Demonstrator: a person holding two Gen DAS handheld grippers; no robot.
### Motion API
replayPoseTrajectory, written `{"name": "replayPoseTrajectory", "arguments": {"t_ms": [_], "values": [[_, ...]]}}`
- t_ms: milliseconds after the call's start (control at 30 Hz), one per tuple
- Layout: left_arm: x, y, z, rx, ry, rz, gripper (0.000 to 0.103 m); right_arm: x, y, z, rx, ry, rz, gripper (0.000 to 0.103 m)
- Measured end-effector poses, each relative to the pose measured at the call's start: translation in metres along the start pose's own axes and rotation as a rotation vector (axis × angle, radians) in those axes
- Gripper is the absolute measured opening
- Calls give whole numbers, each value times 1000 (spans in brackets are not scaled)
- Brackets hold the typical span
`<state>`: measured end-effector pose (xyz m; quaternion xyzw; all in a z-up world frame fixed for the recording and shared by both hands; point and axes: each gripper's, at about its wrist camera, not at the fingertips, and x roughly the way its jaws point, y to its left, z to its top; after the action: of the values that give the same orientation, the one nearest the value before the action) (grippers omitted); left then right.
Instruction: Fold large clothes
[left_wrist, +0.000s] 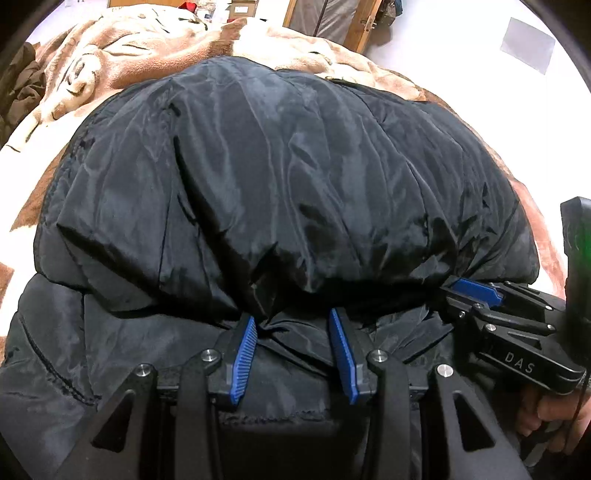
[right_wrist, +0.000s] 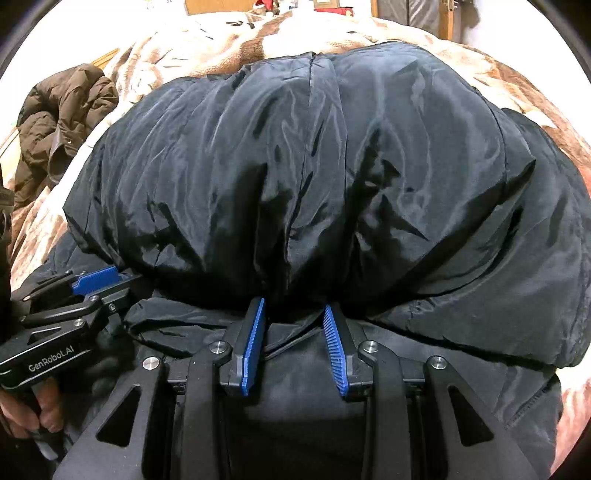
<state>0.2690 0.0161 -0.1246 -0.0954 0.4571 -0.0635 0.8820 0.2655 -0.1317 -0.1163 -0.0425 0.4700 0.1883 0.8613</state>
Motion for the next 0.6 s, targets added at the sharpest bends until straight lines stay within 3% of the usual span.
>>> {"name": "replayPoseTrajectory", "arguments": {"t_ms": [333, 467, 600], "values": [[-1, -9, -4, -9, -3, 12, 42, 0, 2, 1, 1, -8, -3, 32], [-18, -12, -3, -26, 6, 16, 42, -23, -1, 1, 44, 3, 12, 32], [-46, -20, -10, -7, -15, 49, 42, -59, 2, -6, 41, -41, 4, 34]]}}
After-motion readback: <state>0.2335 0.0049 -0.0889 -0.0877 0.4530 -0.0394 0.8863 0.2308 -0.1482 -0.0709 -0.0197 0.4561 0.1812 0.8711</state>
